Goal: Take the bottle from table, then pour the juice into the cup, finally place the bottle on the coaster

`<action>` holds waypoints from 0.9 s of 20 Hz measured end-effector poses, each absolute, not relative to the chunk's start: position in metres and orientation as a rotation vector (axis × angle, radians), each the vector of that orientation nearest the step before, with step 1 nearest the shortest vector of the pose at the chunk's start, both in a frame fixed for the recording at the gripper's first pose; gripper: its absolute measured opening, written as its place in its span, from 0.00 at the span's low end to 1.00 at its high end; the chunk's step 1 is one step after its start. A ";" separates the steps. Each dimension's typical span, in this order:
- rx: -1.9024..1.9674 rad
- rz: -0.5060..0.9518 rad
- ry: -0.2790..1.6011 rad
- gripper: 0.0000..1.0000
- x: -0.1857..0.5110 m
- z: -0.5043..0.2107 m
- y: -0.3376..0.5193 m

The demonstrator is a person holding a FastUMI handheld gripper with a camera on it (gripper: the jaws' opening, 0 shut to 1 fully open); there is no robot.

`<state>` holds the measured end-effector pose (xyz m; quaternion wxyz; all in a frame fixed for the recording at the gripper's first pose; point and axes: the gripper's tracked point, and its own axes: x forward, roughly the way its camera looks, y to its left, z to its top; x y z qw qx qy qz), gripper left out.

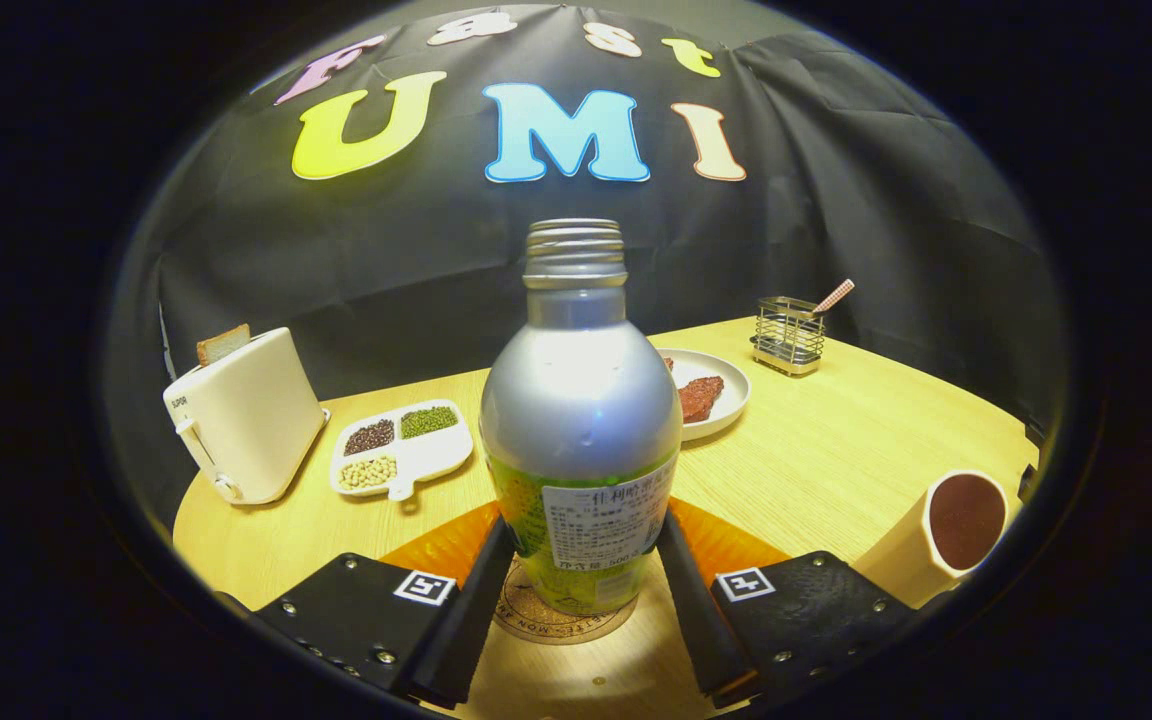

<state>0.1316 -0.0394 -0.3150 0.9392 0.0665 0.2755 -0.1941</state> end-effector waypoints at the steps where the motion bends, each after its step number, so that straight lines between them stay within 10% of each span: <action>1: 0.136 -0.392 0.565 0.83 0.131 -0.317 -0.039; 4: 0.137 -0.376 0.565 0.97 0.130 -0.314 -0.034; 18: 0.145 -0.244 0.490 0.97 0.101 -0.245 -0.022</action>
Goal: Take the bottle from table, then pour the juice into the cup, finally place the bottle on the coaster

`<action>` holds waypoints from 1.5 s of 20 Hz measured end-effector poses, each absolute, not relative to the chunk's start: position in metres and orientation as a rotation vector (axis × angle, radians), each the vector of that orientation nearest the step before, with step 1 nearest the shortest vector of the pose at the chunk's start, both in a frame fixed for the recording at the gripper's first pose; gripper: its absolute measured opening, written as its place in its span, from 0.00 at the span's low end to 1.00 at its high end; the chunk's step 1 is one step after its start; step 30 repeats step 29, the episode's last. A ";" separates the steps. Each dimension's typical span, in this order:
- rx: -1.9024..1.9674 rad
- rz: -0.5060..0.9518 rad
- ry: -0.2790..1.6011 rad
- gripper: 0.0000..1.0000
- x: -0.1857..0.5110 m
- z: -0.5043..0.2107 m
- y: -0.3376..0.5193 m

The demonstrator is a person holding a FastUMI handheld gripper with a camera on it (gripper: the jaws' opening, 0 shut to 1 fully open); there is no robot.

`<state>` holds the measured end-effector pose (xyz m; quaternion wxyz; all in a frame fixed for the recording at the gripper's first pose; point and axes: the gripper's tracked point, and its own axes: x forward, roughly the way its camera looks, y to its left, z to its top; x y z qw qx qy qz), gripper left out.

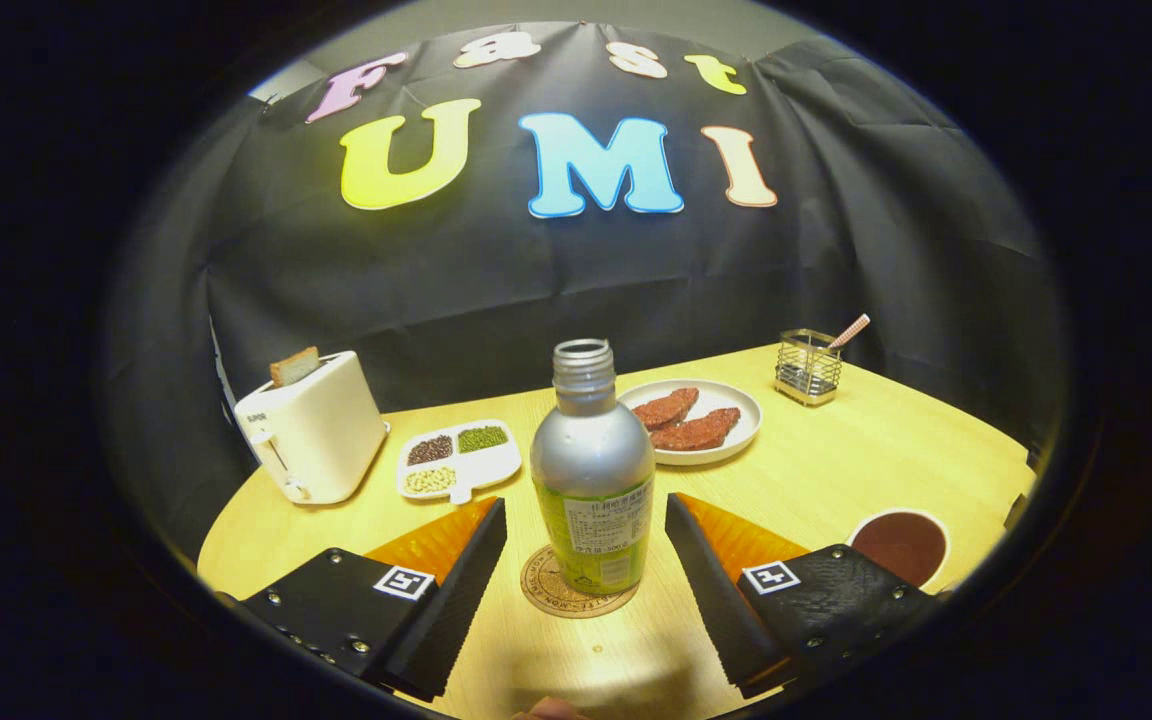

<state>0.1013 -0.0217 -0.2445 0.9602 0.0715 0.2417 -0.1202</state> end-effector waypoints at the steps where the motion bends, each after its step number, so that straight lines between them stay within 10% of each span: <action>1: 0.147 -0.232 0.476 0.97 0.099 -0.235 -0.021; 30: 0.046 -0.016 0.201 0.96 0.016 -0.007 -0.003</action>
